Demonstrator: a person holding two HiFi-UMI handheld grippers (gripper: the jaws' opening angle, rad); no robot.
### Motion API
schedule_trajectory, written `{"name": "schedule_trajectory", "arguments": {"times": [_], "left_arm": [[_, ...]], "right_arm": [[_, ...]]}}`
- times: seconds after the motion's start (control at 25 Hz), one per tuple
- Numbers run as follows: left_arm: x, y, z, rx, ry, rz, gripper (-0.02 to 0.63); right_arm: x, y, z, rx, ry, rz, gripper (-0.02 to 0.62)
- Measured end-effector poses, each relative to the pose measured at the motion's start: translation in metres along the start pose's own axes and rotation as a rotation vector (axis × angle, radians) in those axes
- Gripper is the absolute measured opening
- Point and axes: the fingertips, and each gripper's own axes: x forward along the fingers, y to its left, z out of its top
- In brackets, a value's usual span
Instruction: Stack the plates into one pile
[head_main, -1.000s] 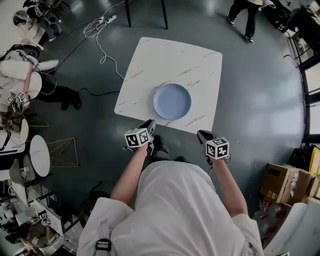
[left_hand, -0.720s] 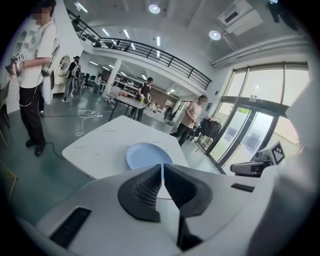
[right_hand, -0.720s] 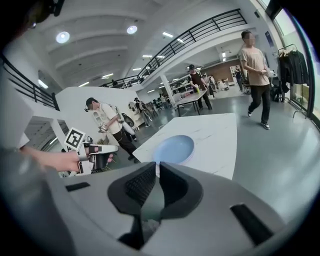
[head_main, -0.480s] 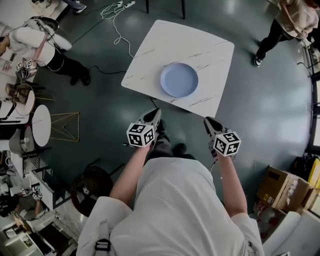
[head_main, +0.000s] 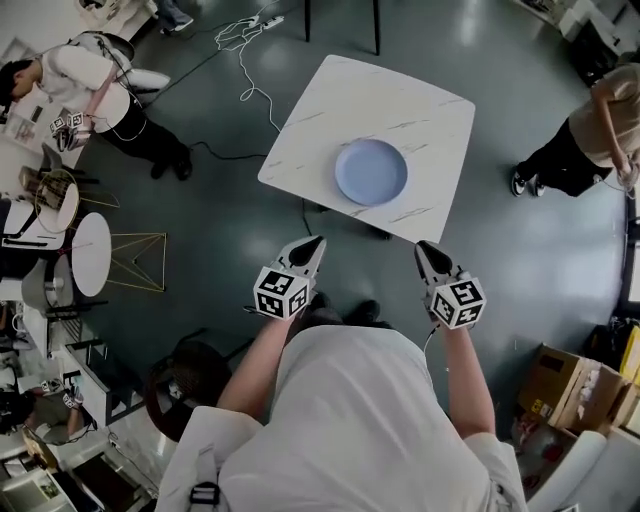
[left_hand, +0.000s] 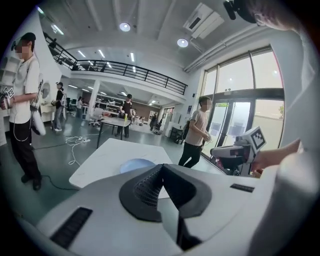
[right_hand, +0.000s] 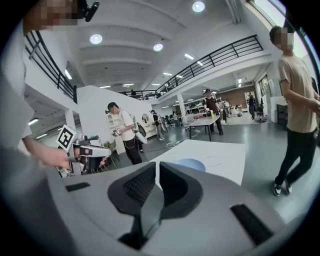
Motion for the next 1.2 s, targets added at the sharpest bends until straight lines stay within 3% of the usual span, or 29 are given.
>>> {"name": "schedule_trajectory", "arguments": {"times": [0.24, 0.72, 1.2], "left_arm": [[-0.020, 0.009, 0.008, 0.003, -0.017, -0.095, 0.014], [-0.013, 0.035, 0.028, 0.000, -0.042, -0.111, 0.014], [-0.012, 0.038, 0.032, -0.002, -0.038, -0.113, 0.014]], "right_arm": [[0.004, 0.016, 0.012, 0.010, -0.021, -0.033, 0.035], [0.008, 0.016, 0.021, -0.007, -0.030, -0.097, 0.034], [0.006, 0.016, 0.035, -0.009, -0.048, -0.106, 0.034]]}}
